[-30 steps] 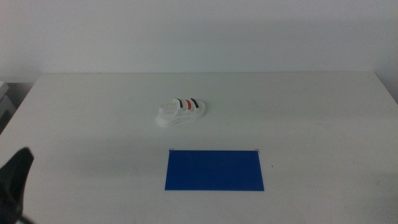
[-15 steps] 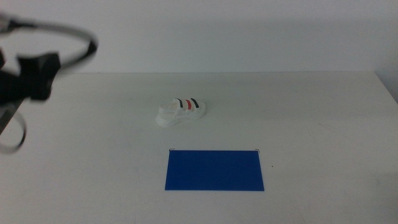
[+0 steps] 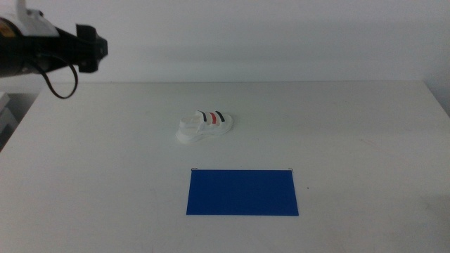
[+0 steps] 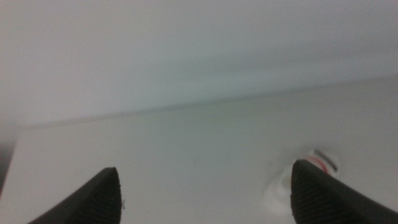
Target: Use one arm to grab the shoe from the table and place it on the mat.
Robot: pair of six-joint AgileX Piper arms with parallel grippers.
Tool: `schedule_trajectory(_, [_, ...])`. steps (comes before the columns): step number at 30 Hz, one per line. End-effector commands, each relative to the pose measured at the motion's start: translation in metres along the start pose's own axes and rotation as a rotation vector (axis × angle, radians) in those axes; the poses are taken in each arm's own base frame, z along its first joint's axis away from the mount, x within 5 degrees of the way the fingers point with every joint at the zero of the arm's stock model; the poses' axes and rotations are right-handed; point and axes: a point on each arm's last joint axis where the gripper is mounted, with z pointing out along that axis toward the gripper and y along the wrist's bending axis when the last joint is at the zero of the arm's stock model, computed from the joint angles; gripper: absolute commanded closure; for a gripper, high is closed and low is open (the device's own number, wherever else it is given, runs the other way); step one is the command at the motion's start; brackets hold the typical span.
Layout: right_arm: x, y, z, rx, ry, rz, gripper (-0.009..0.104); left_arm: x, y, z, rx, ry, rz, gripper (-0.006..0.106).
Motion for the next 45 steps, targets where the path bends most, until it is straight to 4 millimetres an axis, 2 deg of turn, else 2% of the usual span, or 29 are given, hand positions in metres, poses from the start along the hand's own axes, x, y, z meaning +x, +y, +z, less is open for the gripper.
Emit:
schedule_trajectory(1, [-0.007,-0.001,-0.002,0.01,-0.098,-0.017,0.031,-0.018,-0.002,-0.008,0.007,-0.091,-0.015,0.007])
schedule_trajectory(9, [-0.007,-0.001,-0.002,0.01,-0.098,-0.017,0.031,-0.009,-0.001,0.012,0.007,-0.036,-0.036,0.007])
schedule_trajectory(17, [-0.007,-0.001,-0.002,0.01,-0.098,-0.017,0.031,-0.008,0.0,0.012,-0.005,0.009,0.015,0.007])
schedule_trajectory(25, [-0.007,-0.001,-0.002,0.01,-0.098,-0.017,0.031,-0.036,0.001,0.022,0.0,0.209,0.111,0.007])
schedule_trajectory(30, [-0.007,-0.001,-0.002,0.01,-0.098,-0.017,0.031,-0.044,-0.002,0.05,0.052,0.369,0.213,0.007])
schedule_trajectory(32, [-0.007,-0.001,-0.002,0.01,-0.098,-0.017,0.031,-0.045,-0.01,0.065,0.085,0.413,0.222,0.007])
schedule_trajectory(40, [-0.007,-0.001,-0.002,0.01,-0.098,-0.017,0.031,-0.045,-0.059,0.127,0.167,0.513,0.38,0.007])
schedule_trajectory(45, [-0.007,-0.001,-0.002,0.01,-0.098,-0.017,0.031,-0.03,-0.085,0.161,0.227,0.588,0.458,0.007])
